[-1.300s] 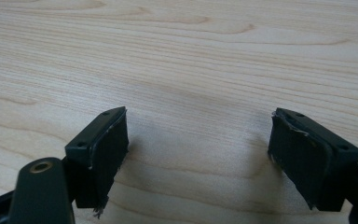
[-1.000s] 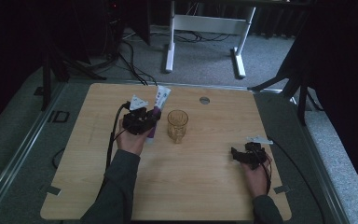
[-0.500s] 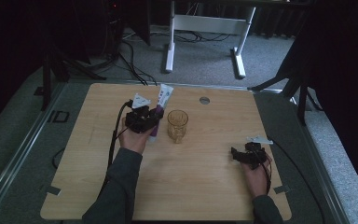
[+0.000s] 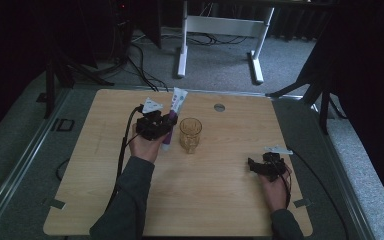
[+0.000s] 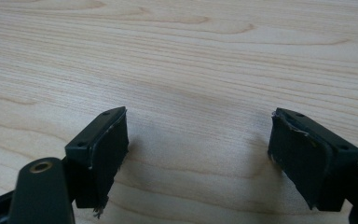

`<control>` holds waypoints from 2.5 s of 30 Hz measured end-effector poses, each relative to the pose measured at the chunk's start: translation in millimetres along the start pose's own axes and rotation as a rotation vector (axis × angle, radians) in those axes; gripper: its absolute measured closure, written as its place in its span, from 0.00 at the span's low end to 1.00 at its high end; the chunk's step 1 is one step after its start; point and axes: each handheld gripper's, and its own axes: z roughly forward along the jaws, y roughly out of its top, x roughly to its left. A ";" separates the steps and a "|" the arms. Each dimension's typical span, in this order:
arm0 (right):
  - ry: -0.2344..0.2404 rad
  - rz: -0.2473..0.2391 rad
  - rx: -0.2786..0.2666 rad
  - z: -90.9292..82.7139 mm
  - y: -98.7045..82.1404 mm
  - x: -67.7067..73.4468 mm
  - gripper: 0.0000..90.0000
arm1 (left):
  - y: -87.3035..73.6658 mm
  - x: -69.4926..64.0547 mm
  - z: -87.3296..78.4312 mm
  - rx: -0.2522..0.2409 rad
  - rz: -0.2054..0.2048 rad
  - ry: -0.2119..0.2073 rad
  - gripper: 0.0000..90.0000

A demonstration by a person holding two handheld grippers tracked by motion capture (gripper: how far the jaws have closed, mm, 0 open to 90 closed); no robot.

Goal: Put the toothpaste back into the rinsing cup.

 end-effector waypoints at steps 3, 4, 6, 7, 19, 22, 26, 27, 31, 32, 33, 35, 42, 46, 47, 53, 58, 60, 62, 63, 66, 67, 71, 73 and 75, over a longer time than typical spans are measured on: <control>0.000 0.000 0.000 0.0 0.0 0.0 0.22 | 0.8 0.2 -0.2 -0.006 -0.009 -0.005 0.82; 0.000 0.001 0.000 0.0 0.0 0.0 0.22 | 1.0 0.2 -0.2 -0.007 -0.010 -0.005 0.82; 0.000 0.000 0.000 0.0 0.0 0.0 0.22 | 1.4 0.2 -0.1 -0.008 -0.013 -0.006 0.82; 0.000 0.000 0.000 0.0 0.0 0.0 0.22 | 1.6 0.3 -0.1 -0.008 -0.013 -0.005 0.82; 0.000 0.001 0.000 0.0 0.0 0.1 0.22 | 5.5 1.0 3.4 -0.023 -0.021 -0.002 0.82; 0.000 0.001 0.000 0.0 0.0 0.1 0.22 | 7.1 0.6 4.6 -0.031 -0.023 -0.007 0.82; 0.000 0.001 0.000 0.0 0.0 0.1 0.22 | 9.9 0.2 6.0 -0.035 -0.024 -0.011 0.82; 0.000 0.000 0.000 0.0 0.0 0.0 0.22 | 10.3 0.2 6.4 -0.038 -0.025 -0.012 0.82; 0.000 0.001 0.000 0.0 0.0 0.0 0.22 | 11.7 0.4 8.4 -0.046 -0.030 -0.016 0.82; 0.000 0.001 0.000 0.0 0.0 0.0 0.22 | 11.8 0.8 9.0 -0.051 -0.033 -0.017 0.82; 0.000 0.001 0.000 0.0 0.0 0.1 0.22 | 11.9 1.2 9.5 -0.051 -0.035 -0.018 0.82; 0.000 0.000 0.000 0.0 0.0 0.0 0.22 | 11.7 2.2 10.5 -0.052 -0.037 -0.018 0.82; 0.000 0.000 0.000 0.0 0.0 0.0 0.22 | 12.2 4.5 12.0 -0.064 -0.044 -0.022 0.82; 0.000 0.000 0.000 0.0 0.0 0.0 0.22 | 12.4 6.0 13.4 -0.065 -0.049 -0.022 0.82; 0.000 0.000 0.000 0.0 0.0 0.0 0.22 | 12.4 6.2 13.8 -0.066 -0.051 -0.022 0.82; 0.000 0.000 0.000 0.0 0.0 0.0 0.22 | 13.3 10.7 14.7 -0.082 -0.074 -0.030 0.82; 0.000 0.000 0.000 0.0 0.0 0.0 0.22 | 17.2 11.3 15.0 -0.092 -0.078 -0.027 0.82; 0.000 0.000 0.000 0.0 0.0 0.0 0.22 | 19.1 11.0 15.1 -0.098 -0.078 -0.026 0.82; 0.000 0.001 0.000 0.0 0.0 0.0 0.22 | 20.7 10.8 15.4 -0.100 -0.077 -0.026 0.81; 0.000 0.000 0.000 0.0 0.0 0.0 0.22 | 21.5 10.7 15.9 -0.102 -0.077 -0.027 0.81; 0.000 0.000 0.000 0.0 0.0 0.0 0.22 | 22.9 10.5 17.3 -0.105 -0.079 -0.025 0.81; 0.000 0.001 0.000 0.0 0.0 0.0 0.22 | 23.1 10.6 17.4 -0.106 -0.082 -0.025 0.81; 0.000 0.001 0.000 0.0 0.0 0.0 0.22 | 23.1 9.7 18.7 -0.117 -0.090 -0.026 0.81; 0.000 0.000 0.000 0.0 0.0 0.0 0.22 | 23.8 8.9 20.0 -0.129 -0.101 -0.028 0.82; 0.000 0.000 0.000 0.0 0.0 0.0 0.22 | 23.9 8.7 20.2 -0.133 -0.103 -0.028 0.81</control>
